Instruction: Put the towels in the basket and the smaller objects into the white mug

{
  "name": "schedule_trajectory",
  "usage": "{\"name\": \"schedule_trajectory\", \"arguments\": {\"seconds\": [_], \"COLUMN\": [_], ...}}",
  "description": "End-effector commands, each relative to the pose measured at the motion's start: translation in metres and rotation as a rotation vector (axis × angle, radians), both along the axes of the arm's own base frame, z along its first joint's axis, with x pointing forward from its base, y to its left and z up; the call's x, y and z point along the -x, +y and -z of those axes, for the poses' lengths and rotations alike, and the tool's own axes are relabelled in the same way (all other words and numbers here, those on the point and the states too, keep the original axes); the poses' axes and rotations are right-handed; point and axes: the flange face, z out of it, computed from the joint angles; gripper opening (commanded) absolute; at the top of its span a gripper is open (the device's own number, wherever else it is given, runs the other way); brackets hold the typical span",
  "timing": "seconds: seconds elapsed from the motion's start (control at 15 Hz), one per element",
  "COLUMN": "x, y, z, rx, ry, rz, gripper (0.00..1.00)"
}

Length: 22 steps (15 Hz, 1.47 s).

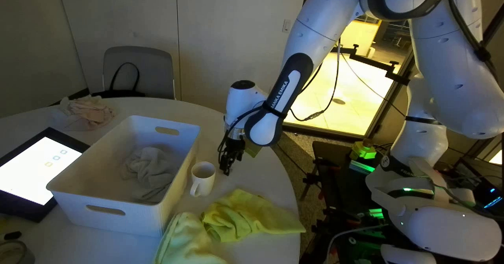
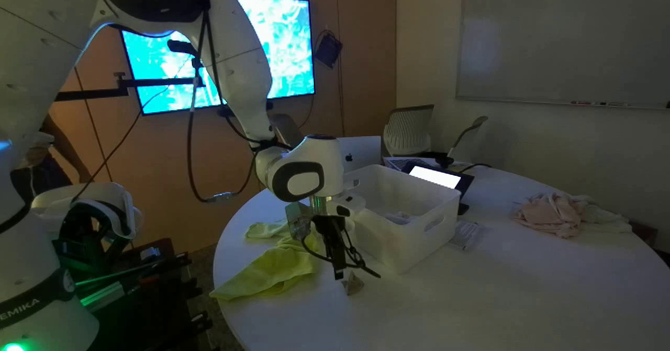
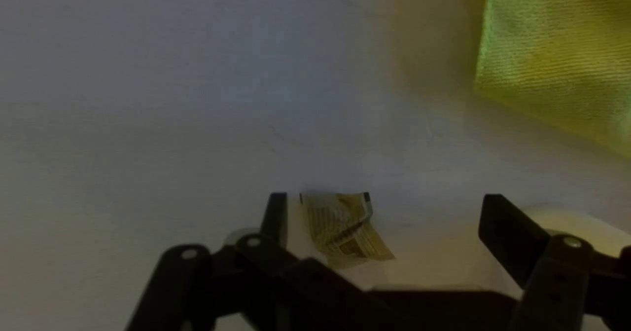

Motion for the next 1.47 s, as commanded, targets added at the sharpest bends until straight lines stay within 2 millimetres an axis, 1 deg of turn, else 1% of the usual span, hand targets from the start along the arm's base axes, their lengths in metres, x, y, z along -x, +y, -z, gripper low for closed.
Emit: {"name": "schedule_trajectory", "arguments": {"seconds": [0.0, 0.33, 0.73, 1.4], "x": [-0.019, -0.03, -0.037, -0.05], "y": [-0.004, -0.009, -0.011, -0.023], "z": [0.011, 0.026, 0.042, 0.052], "rx": [0.044, 0.053, 0.051, 0.004], "ry": [0.018, 0.06, 0.101, 0.102], "rz": [-0.029, -0.035, -0.046, -0.117], "gripper": [1.0, 1.0, 1.0, 1.0]}}
